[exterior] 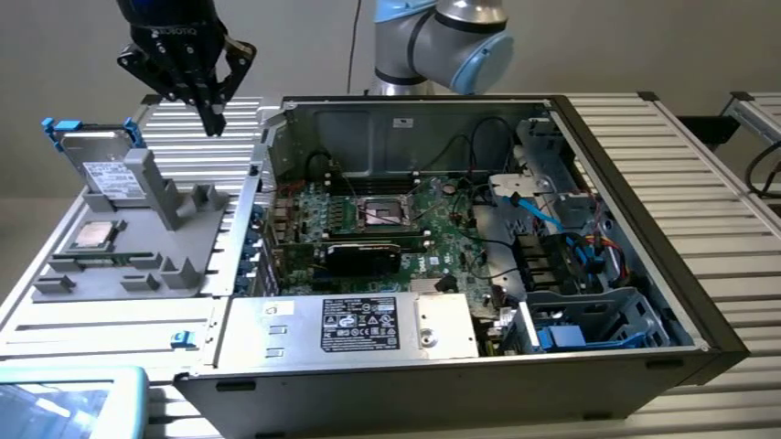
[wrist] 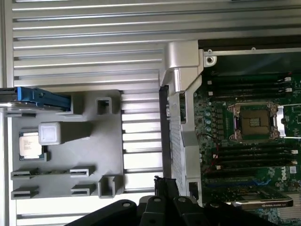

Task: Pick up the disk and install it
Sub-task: 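Reach for the disk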

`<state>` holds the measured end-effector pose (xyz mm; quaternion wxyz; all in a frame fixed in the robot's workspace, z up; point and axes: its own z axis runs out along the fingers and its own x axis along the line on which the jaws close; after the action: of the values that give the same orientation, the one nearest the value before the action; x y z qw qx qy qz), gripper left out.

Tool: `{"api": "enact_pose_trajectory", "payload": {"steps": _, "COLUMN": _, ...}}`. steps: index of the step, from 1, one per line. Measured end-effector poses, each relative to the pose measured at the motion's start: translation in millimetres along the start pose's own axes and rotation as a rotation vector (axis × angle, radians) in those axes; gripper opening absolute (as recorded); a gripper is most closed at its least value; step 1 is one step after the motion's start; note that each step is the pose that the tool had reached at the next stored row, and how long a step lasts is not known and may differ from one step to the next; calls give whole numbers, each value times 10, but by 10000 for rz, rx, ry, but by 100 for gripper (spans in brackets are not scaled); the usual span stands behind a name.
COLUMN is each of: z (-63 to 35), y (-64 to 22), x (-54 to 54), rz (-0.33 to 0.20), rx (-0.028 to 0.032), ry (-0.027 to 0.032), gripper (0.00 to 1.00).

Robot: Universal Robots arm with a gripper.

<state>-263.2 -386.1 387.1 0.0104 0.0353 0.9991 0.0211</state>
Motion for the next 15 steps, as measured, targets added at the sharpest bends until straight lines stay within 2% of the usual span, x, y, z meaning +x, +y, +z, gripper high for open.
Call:
{"api": "enact_pose_trajectory", "payload": {"steps": 1, "z": 4, "y": 23, "x": 30, "rz": 0, "rx": 19, "ry": 0, "gripper": 11}}
{"api": "enact_pose_trajectory", "payload": {"steps": 4, "z": 18, "y": 102, "x": 73, "rz": -3, "rx": 134, "ry": -9, "gripper": 11}}
{"api": "enact_pose_trajectory", "payload": {"steps": 6, "z": 34, "y": 142, "x": 112, "rz": -3, "rx": 186, "ry": -26, "gripper": 11}}
{"api": "enact_pose_trajectory", "payload": {"steps": 12, "z": 104, "y": 222, "x": 354, "rz": -7, "rx": 312, "ry": -33, "gripper": 11}}
{"api": "enact_pose_trajectory", "payload": {"steps": 15, "z": 136, "y": 239, "x": 491, "rz": -7, "rx": 339, "ry": -36, "gripper": 11}}
